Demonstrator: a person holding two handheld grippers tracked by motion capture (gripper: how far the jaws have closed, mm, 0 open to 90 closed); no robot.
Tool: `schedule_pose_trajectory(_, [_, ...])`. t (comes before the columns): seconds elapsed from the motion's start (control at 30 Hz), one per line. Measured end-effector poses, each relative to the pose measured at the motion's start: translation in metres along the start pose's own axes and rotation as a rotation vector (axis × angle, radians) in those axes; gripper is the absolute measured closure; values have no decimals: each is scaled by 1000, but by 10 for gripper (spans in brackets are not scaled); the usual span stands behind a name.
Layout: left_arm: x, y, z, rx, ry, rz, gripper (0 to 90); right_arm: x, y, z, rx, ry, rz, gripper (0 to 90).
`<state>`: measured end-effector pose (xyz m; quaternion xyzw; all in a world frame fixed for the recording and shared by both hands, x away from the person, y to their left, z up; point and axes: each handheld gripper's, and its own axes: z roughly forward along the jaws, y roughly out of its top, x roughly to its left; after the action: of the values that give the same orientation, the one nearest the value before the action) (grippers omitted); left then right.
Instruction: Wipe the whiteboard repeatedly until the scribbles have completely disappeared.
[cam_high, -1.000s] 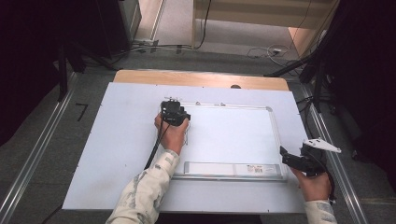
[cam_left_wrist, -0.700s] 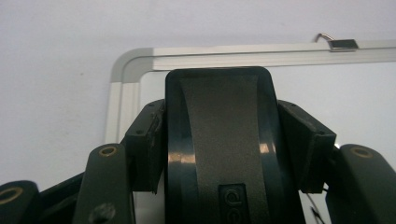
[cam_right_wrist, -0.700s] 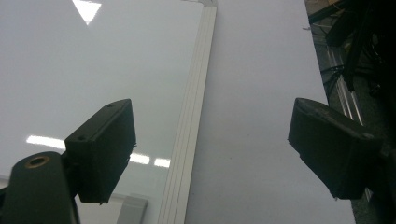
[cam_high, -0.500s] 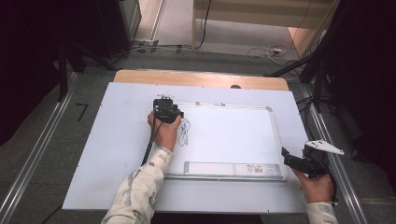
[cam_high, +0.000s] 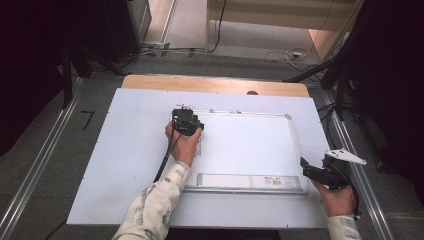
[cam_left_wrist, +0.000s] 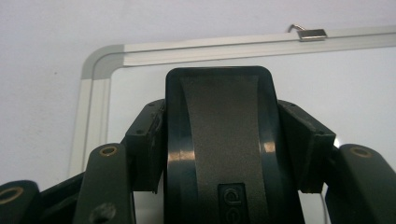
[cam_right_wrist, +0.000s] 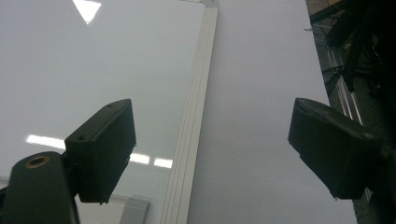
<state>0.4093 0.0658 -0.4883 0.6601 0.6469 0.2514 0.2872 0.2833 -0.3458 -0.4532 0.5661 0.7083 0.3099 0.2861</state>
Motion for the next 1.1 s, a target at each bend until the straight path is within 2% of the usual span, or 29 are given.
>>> schedule_pose_trajectory(0.1, [-4, -3, -2, -1, -2, 5, 407, 1, 0, 0, -1, 0, 0, 136])
schedule_pose_trajectory(0.3, [0, -3, -3, 4, -13, 0, 406, 1, 0, 0, 0, 0, -3, 136])
schedule_pose_trajectory(0.5, [15, -5, -6, 4, -1, -16, 405, -2, -2, -2, -1, -5, 1, 136])
schedule_pose_trajectory(0.67, [19, -11, -11, -1, -3, -15, 406, -1, -2, -3, -1, -7, 2, 136])
schedule_pose_trajectory(0.87, [14, -14, -14, -3, 6, -1, 407, 1, -1, -1, 4, -5, -2, 136])
schedule_pose_trajectory(1.1, [-3, -19, -17, 1, -8, 22, 407, 2, 0, 0, 2, -2, -5, 136])
